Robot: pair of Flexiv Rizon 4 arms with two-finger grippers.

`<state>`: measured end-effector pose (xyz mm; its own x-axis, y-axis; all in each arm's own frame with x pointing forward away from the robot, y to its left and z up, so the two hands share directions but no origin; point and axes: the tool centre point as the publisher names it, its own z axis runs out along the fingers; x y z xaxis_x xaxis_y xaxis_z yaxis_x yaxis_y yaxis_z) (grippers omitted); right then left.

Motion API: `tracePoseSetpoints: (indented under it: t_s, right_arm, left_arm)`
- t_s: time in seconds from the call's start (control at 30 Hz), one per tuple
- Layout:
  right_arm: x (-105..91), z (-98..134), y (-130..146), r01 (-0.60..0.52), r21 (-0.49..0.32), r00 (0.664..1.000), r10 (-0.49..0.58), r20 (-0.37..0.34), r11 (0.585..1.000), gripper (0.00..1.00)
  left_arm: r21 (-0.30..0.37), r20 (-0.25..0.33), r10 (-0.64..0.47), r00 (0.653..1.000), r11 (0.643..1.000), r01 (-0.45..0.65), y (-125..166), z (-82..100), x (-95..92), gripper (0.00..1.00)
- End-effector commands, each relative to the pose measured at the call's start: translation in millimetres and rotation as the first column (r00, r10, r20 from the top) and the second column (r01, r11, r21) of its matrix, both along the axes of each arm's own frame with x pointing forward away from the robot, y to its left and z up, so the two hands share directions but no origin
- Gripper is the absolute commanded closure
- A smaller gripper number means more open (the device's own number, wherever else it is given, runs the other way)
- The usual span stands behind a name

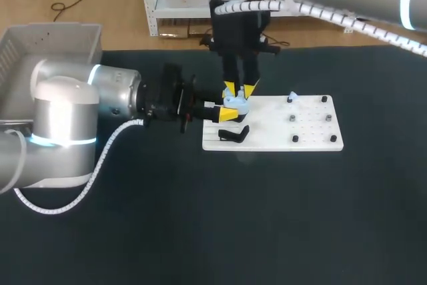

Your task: Pick up each earbud case from the left stands, insert the matching earbuds, close the lid, and place the case in the box.

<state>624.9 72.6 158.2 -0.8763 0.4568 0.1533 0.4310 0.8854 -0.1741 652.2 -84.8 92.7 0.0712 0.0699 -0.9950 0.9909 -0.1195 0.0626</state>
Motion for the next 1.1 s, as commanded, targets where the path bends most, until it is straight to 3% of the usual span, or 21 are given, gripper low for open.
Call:
tracePoseSetpoints:
  t_s: [0.03,1.1]
  right_arm:
    - [4.6,-1.0,4.3,-0.004,-0.016,1.000,0.004,-0.013,1.000,1.00]
    - [10.5,-13.6,1.1,-0.042,-0.026,0.999,0.042,0.003,0.999,1.00]
  left_arm:
    - [-0.008,0.007,0.013,1.000,1.000,-0.013,0.6,-0.7,-3.2,1.00]
    - [-0.010,0.011,0.020,1.000,1.000,-0.020,1.6,-0.8,-2.8,1.00]
